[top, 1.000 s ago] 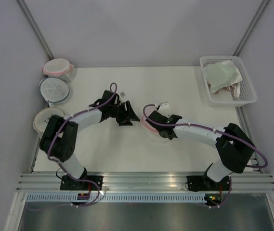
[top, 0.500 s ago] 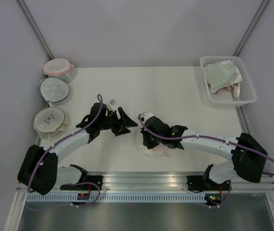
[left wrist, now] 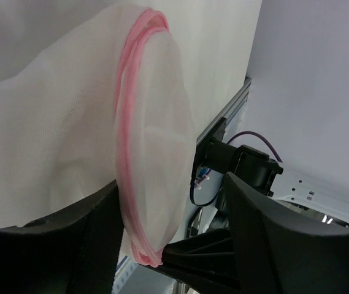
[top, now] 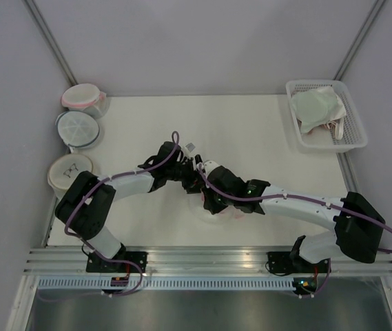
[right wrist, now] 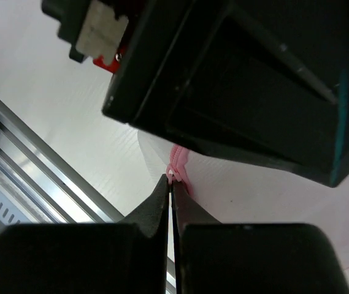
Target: Unzip the laundry bag and remove the bra
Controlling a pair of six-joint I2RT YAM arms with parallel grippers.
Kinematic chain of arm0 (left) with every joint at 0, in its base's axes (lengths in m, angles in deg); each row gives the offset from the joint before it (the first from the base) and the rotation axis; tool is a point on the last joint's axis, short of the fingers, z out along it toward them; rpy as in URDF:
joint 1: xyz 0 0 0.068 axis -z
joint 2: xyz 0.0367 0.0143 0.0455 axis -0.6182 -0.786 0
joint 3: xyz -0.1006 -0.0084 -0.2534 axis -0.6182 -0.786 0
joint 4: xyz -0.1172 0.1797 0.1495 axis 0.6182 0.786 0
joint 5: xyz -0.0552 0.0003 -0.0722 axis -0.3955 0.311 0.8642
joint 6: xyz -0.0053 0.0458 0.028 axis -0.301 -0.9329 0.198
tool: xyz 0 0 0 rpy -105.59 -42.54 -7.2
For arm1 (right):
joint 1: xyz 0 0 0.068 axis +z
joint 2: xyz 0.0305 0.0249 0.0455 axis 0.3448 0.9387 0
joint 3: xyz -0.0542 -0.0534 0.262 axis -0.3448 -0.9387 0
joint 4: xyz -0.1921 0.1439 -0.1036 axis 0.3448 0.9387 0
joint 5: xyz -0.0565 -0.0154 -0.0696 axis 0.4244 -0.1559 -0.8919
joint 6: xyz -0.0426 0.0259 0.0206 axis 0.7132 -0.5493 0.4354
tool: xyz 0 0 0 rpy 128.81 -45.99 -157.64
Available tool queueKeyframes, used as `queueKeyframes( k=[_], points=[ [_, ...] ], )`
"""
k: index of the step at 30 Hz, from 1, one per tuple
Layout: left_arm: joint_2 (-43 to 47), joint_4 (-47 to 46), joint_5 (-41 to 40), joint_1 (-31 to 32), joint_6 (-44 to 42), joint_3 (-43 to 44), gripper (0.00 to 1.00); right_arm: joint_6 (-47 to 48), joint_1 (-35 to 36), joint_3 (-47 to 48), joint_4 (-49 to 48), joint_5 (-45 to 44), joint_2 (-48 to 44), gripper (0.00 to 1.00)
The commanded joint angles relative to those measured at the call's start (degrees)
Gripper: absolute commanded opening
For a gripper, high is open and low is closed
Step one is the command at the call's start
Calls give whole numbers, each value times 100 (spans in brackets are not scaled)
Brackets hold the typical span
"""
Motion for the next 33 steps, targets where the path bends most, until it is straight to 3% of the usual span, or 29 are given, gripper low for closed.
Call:
queueKeyframes(
  k=[1,2,3,4,5,7,8,14,23,30,31,33],
  points=[
    [-70,-227,245,61,-166,162,64,126,10,107,15,-244,-216,0],
    [-79,-253,271,61,-174,153,60,135,18,133,24,-262,-198,0],
    [-79,-315,280,61,-175,127,45,126,10,133,24,-297,-189,0],
    [-70,-315,280,61,-183,144,36,118,10,142,41,-341,-189,0],
    [-70,-298,263,61,-183,162,19,118,10,150,67,-359,-181,0],
    [-87,-210,193,61,-236,241,4,82,10,159,120,-420,-146,0],
    [-122,-175,175,43,-253,276,2,91,18,159,181,-420,-145,0],
    [-500,273,192,-281,-657,724,2,-40,10,151,926,-586,126,1],
    [-887,581,491,-642,-1106,953,2,-647,1,97,1913,-2184,382,0],
    [-555,572,614,-642,-1106,654,4,-709,-157,440,2282,-3310,619,0],
    [-449,572,623,-642,-1106,593,8,-709,-201,510,2361,-3434,663,0],
    [-255,642,588,-642,-1115,435,38,-709,-393,581,2432,-3627,768,0]
  ],
)
